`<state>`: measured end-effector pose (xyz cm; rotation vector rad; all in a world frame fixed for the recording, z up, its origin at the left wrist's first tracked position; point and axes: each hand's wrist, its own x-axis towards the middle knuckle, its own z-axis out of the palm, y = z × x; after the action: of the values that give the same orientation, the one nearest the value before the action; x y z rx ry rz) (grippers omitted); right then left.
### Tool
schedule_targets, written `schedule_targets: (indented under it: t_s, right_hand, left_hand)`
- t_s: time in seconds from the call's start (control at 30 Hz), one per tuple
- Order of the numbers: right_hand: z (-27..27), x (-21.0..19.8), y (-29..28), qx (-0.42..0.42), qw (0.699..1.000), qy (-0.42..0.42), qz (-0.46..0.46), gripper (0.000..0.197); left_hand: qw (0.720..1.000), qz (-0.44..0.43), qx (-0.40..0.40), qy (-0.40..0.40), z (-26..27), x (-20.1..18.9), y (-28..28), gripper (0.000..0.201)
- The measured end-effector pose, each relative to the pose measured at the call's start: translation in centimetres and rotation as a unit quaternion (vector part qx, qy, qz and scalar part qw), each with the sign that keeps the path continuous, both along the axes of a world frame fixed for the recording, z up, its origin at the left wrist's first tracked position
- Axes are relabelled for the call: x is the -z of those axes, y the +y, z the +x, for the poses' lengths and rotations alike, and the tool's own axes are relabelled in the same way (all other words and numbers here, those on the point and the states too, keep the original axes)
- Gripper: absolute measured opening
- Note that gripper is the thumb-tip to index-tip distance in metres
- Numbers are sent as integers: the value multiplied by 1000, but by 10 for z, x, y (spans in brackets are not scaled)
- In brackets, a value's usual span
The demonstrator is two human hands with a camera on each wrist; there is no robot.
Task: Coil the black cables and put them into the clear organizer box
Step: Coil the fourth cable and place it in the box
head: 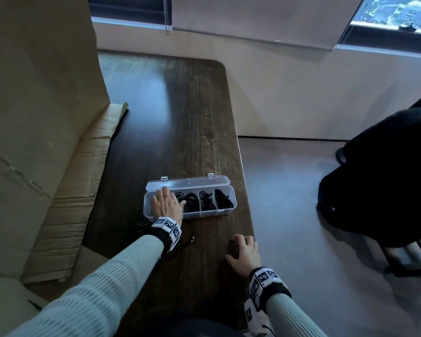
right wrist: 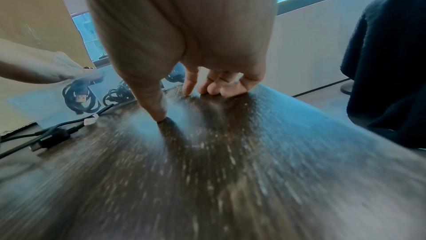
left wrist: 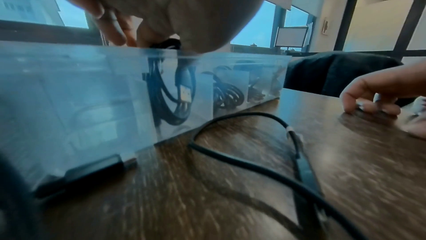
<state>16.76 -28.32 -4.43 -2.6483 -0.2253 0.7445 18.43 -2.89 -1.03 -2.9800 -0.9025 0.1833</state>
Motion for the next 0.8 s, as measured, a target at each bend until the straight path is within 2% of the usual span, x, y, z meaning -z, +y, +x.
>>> schedule_targets:
  t_s: [0.17,0.23,0.33,0.43,0.6,0.67,0.77,0.8]
  right_hand:
    - [0,0,1,3,1000,1,0,57]
    - [-1,0,1,5,1000,-2,-3,57]
    - [-1,0,2,3,1000,0,-4,58]
    - [-2,-1,1,2,1000,0,-6,58]
    - [-3,-1,0,-1,1000,-7,-10,60]
    - [-2,-1,0,-2,1000,-9,-12,61]
    - [-1,-2,1,-1,1000,-12,-8,60]
    - [-1,-2,1,-2,1000,-12,-6,60]
  left_hand:
    - [998,22,-33,40,6,-5,6,57]
    - [998,-4,-42,51,5,-8,8,51]
    - [998,0,-11,69,2,-10,9,42]
    - [995,-59,-15,79,8,-11,6,33]
    - [985,-146,-22,88,18,-22,1,30]
    - [979,-168,-52,99,23,-21,4,31]
    - [964,-243,-102,39,30,-10,11,36]
    - [966,-236,-100,25,27,-8,10,35]
